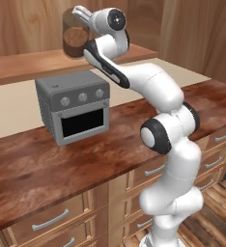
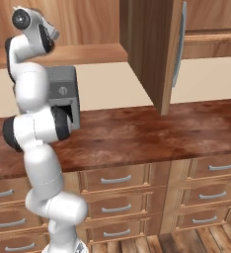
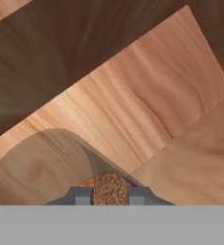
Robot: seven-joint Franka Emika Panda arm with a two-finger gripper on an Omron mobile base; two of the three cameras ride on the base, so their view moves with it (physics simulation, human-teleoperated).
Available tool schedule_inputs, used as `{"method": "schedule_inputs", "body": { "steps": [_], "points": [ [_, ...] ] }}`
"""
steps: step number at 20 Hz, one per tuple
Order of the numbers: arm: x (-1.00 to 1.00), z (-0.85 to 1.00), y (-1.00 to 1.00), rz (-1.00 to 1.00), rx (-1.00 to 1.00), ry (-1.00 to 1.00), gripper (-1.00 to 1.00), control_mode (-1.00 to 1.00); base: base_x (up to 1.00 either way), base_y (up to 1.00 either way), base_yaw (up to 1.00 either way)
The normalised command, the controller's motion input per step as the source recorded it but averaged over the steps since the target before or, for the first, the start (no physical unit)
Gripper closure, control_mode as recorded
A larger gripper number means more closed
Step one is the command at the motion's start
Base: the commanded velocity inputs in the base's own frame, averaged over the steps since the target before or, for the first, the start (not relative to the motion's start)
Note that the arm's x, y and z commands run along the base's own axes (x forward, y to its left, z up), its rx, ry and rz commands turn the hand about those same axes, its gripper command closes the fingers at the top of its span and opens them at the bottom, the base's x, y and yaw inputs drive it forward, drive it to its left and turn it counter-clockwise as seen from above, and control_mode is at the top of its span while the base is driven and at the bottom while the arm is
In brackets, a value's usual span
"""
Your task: Pick the jar and jar from the dining table and place them in the open cabinet. Close the cabinet after placing the objects.
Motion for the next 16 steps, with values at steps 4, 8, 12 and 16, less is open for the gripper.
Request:
{"method": "schedule_inputs", "body": {
  "steps": [4, 8, 12, 16],
  "points": [
    [0.48, -0.07, 0.1, 0.0, 0.0, 0.0, -1.0, -1.0, 0.0, 0.0, 0.0],
    [0.22, 0.11, 0.0, 0.0, 0.0, -0.02, -1.0, -1.0, 0.0, 0.0, 0.0],
    [0.01, 0.17, 0.03, 0.01, 0.0, -0.27, -1.0, -1.0, 0.0, 0.0, 0.0],
    [0.0, 0.21, 0.01, 0.02, 0.0, -0.36, -1.0, -1.0, 0.0, 0.0, 0.0]
  ]
}}
